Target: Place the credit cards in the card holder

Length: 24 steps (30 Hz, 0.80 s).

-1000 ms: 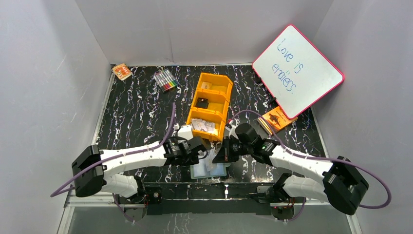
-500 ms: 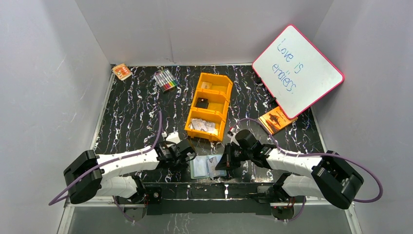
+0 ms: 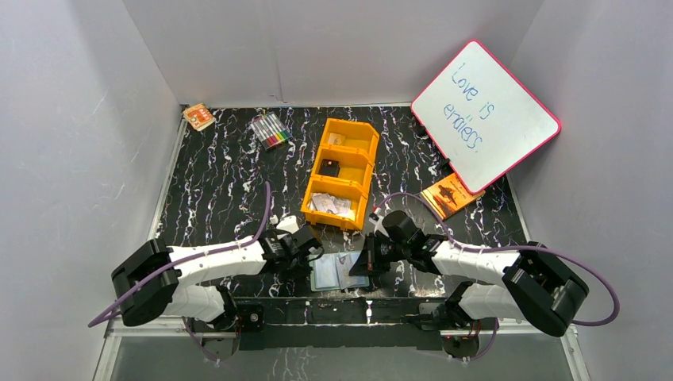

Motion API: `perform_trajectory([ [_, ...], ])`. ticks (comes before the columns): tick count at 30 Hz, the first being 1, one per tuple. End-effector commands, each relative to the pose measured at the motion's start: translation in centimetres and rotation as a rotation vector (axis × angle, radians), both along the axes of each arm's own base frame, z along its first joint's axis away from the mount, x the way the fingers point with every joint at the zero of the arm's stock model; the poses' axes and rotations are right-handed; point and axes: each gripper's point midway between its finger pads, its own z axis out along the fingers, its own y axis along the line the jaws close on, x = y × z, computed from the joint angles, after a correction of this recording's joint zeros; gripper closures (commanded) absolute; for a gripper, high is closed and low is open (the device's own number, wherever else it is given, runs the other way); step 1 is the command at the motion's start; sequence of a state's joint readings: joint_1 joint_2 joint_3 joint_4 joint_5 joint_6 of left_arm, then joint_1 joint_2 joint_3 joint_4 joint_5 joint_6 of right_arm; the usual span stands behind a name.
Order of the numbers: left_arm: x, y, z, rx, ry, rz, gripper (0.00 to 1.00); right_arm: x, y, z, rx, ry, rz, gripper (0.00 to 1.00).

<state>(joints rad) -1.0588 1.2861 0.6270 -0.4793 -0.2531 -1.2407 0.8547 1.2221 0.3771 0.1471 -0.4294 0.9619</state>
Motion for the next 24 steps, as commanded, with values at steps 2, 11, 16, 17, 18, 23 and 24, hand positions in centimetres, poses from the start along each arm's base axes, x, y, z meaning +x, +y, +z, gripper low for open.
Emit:
perform_trajectory([
  [2,-0.3,0.7,-0.8,0.033,0.021,-0.006,0.82,0.1,0.3,0.5,0.035,-0.020,0.006,1.00],
  [11,-0.5,0.4,-1.3,0.028,0.035,-0.022,0.83,0.0,0.8,0.5,0.054,-0.007,0.024,1.00],
  [16,-0.6,0.3,-1.5,0.030,0.042,-0.031,0.84,0.2,1.2,0.8,0.070,-0.014,0.033,1.00],
  [17,-0.6,0.3,-1.5,0.032,0.044,-0.032,0.84,0.2,1.2,0.8,0.072,-0.014,0.033,1.00],
  [18,-0.6,0.3,-1.6,0.033,0.046,-0.034,0.84,0.2,1.2,0.8,0.073,-0.014,0.035,1.00],
  [23,-0.7,0.3,-1.8,0.036,0.053,-0.039,0.85,0.2,1.4,0.8,0.080,-0.016,0.037,1.00],
  [24,-0.7,0.3,-1.8,0.035,0.053,-0.040,0.85,0.2,1.4,0.9,0.083,-0.017,0.038,1.00],
])
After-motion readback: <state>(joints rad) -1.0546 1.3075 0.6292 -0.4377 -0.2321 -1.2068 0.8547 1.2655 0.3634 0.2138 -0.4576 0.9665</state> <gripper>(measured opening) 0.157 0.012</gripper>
